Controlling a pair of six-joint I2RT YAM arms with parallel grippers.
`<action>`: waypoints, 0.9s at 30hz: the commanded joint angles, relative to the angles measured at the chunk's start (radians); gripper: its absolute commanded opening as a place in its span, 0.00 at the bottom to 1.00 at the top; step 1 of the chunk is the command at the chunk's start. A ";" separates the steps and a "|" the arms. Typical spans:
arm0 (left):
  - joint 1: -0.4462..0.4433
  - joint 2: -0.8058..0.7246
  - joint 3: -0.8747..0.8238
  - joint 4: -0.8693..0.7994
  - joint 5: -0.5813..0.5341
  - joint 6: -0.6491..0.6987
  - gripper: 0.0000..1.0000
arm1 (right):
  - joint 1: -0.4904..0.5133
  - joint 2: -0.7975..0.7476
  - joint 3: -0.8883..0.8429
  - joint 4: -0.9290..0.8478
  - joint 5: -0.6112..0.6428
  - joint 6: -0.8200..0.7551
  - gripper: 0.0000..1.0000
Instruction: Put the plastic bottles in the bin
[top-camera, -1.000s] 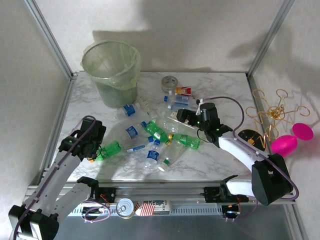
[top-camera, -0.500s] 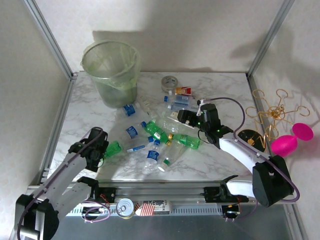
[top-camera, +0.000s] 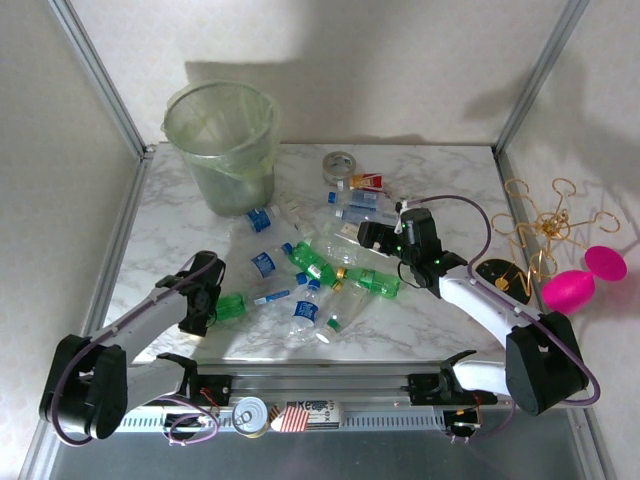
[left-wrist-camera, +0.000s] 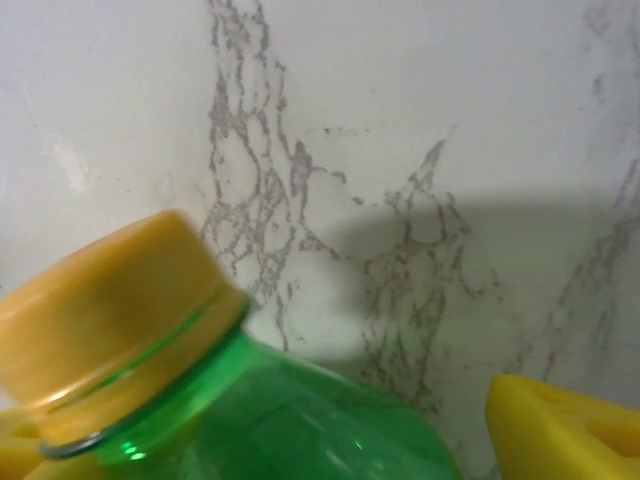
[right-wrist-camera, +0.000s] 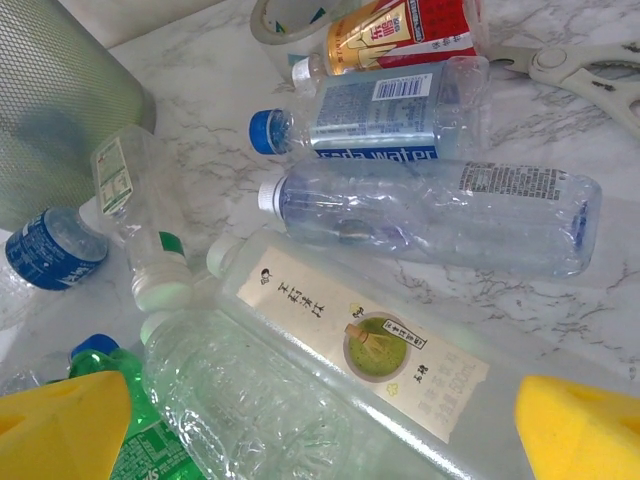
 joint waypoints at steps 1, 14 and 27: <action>-0.007 0.041 -0.005 0.068 0.059 -0.421 0.68 | 0.005 -0.017 0.012 -0.016 0.032 -0.017 0.99; 0.011 -0.136 0.140 -0.025 -0.222 -0.319 0.49 | 0.005 -0.004 0.018 -0.008 0.023 -0.018 0.99; 0.013 -0.295 0.443 0.438 -0.482 0.418 0.45 | 0.005 0.006 0.028 0.002 0.004 -0.012 0.99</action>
